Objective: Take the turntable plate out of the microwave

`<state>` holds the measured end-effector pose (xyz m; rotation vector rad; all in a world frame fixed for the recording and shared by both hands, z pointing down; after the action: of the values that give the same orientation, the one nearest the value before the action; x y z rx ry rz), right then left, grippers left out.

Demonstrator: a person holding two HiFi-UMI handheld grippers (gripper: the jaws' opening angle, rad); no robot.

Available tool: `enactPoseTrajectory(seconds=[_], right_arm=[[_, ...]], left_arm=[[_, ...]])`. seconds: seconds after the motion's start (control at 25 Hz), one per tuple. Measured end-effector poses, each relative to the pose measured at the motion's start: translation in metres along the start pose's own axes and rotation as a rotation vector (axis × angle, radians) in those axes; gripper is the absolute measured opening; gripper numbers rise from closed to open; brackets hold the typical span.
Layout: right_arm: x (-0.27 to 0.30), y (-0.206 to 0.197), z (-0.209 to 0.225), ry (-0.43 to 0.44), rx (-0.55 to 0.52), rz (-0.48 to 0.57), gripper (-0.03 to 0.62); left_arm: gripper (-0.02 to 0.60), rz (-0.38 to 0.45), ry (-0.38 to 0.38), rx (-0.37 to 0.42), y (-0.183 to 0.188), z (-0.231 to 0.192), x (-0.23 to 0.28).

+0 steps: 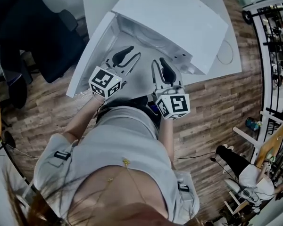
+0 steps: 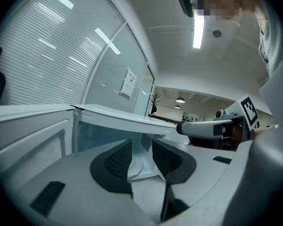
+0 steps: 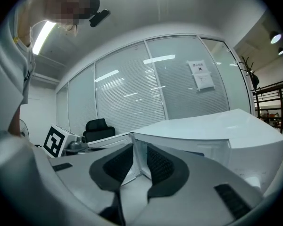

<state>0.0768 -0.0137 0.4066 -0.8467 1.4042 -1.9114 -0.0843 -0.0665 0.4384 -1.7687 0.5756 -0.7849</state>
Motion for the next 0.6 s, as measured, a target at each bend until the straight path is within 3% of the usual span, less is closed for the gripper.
enactPoseTrajectory(seconds=[0.6], right_arm=[[0.037, -0.009, 0.040, -0.035, 0.018, -0.012, 0.097]], left_arm=[[0.138, -0.027, 0.002, 0.004, -0.004, -0.029, 0.039]])
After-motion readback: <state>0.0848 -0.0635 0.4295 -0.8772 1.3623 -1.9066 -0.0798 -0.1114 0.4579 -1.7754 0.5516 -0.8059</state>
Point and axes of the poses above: the fingertips, and each gripper's own axes: x forward along the fingers, z to its right, y out of its top, the point moved 7 cm from there along -x, backward along the fingers, and after that the axes turned 10 degrees about y, right-handed, at the moved point
